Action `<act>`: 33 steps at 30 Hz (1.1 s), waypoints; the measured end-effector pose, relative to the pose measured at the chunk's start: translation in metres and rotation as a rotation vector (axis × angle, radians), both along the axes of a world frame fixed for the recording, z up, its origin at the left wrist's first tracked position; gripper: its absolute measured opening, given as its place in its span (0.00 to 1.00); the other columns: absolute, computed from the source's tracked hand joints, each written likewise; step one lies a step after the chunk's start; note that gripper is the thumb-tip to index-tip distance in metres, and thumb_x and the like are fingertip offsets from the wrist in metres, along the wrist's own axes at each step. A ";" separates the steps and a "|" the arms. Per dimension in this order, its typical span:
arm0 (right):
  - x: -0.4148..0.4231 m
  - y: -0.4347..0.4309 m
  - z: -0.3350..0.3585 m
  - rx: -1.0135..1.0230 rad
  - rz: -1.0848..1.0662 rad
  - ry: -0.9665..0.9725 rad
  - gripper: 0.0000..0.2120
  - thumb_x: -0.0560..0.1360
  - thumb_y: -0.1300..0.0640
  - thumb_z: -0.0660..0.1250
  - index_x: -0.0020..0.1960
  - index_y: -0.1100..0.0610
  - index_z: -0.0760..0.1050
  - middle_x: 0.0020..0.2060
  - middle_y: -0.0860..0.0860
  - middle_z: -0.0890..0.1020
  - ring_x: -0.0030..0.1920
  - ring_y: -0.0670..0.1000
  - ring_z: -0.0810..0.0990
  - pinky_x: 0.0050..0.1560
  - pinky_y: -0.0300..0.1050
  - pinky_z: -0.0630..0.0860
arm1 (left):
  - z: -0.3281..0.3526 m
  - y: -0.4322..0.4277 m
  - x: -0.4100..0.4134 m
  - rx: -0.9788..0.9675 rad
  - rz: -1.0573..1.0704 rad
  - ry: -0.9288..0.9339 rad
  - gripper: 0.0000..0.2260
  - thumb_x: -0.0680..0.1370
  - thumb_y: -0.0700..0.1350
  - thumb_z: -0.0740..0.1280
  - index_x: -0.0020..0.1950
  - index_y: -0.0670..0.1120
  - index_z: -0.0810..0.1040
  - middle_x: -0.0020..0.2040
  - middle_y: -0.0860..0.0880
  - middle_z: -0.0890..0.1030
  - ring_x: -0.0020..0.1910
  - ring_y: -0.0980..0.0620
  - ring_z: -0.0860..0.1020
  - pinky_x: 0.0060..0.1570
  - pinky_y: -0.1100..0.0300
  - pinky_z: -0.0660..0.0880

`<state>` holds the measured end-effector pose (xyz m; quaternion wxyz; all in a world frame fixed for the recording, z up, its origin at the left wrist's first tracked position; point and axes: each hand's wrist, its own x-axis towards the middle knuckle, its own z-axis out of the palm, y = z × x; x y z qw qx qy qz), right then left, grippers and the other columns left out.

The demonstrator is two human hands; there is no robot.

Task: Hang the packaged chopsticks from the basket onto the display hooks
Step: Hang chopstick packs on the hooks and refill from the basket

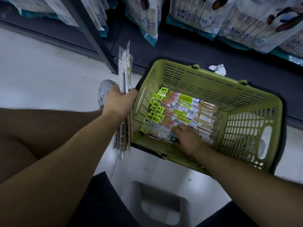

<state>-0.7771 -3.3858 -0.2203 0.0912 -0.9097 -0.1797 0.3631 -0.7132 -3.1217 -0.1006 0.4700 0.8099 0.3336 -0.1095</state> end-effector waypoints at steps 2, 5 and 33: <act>0.001 0.003 0.001 -0.015 -0.003 0.000 0.33 0.76 0.47 0.73 0.77 0.53 0.66 0.70 0.54 0.72 0.69 0.57 0.72 0.65 0.52 0.74 | 0.000 0.000 0.000 -0.016 0.014 -0.001 0.14 0.71 0.55 0.66 0.49 0.47 0.77 0.36 0.50 0.82 0.31 0.54 0.78 0.31 0.61 0.71; 0.002 0.006 0.002 -0.020 -0.029 0.028 0.31 0.76 0.46 0.72 0.75 0.53 0.68 0.68 0.54 0.75 0.65 0.57 0.76 0.61 0.51 0.77 | 0.001 0.000 0.000 -0.021 0.016 0.008 0.15 0.72 0.55 0.67 0.51 0.47 0.78 0.38 0.50 0.83 0.33 0.53 0.79 0.32 0.61 0.72; 0.070 0.009 0.116 0.553 -0.493 -0.024 0.04 0.81 0.51 0.68 0.55 0.48 0.73 0.40 0.49 0.81 0.37 0.48 0.81 0.35 0.45 0.76 | 0.044 -0.030 0.008 -0.156 -0.062 -0.081 0.10 0.78 0.52 0.69 0.54 0.49 0.77 0.41 0.48 0.82 0.35 0.54 0.79 0.28 0.64 0.75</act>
